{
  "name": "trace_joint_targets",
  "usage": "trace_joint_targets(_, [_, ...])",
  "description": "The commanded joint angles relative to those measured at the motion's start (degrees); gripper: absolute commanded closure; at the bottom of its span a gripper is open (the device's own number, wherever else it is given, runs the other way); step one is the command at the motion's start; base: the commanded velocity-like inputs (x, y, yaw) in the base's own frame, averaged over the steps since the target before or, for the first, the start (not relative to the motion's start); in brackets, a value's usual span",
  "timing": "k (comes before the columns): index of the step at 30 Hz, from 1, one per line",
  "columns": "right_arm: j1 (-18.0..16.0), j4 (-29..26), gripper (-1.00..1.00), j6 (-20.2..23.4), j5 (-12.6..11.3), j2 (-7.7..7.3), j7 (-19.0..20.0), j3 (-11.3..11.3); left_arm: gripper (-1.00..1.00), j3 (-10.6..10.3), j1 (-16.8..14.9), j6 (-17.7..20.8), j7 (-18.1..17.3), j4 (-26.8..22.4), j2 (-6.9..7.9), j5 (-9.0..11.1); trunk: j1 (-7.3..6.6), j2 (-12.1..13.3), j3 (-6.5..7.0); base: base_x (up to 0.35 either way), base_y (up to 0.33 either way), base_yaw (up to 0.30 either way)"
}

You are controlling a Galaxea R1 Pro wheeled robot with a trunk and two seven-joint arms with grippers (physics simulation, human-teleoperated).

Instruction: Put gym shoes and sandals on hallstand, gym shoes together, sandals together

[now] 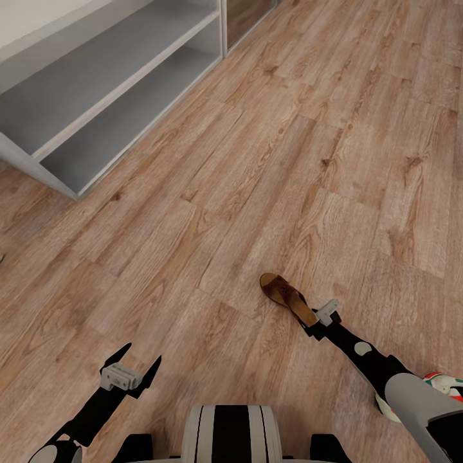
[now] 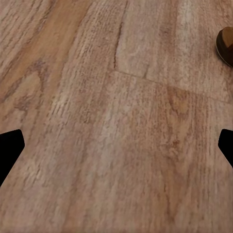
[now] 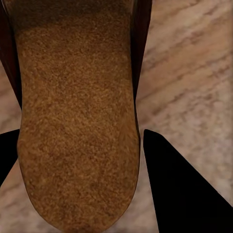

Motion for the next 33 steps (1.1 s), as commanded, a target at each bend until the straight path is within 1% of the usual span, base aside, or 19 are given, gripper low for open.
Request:
trace_joint_targets(1, [0.03,0.07,1.0,-0.01,0.14,0.01,0.23,0.42,-1.0,-0.01,-0.01,0.0,0.01,0.0,0.0,0.0,0.01,0.0,0.0,0.0,0.0,0.0])
trace_joint_targets(23, [0.03,0.06,1.0,-0.01,0.13,0.01,0.22,0.42,-1.0,-0.01,-0.01,0.0,-0.01,0.0,0.0,0.0,0.01,0.0,0.02,0.0,0.0,0.0])
trace_joint_targets(33, [0.03,0.02,1.0,-0.01,0.13,-0.04,0.22,0.38,-1.0,-0.01,-0.01,0.0,-0.01,0.0,0.0,-0.01,0.01,0.0,0.53,0.0,0.0,0.0])
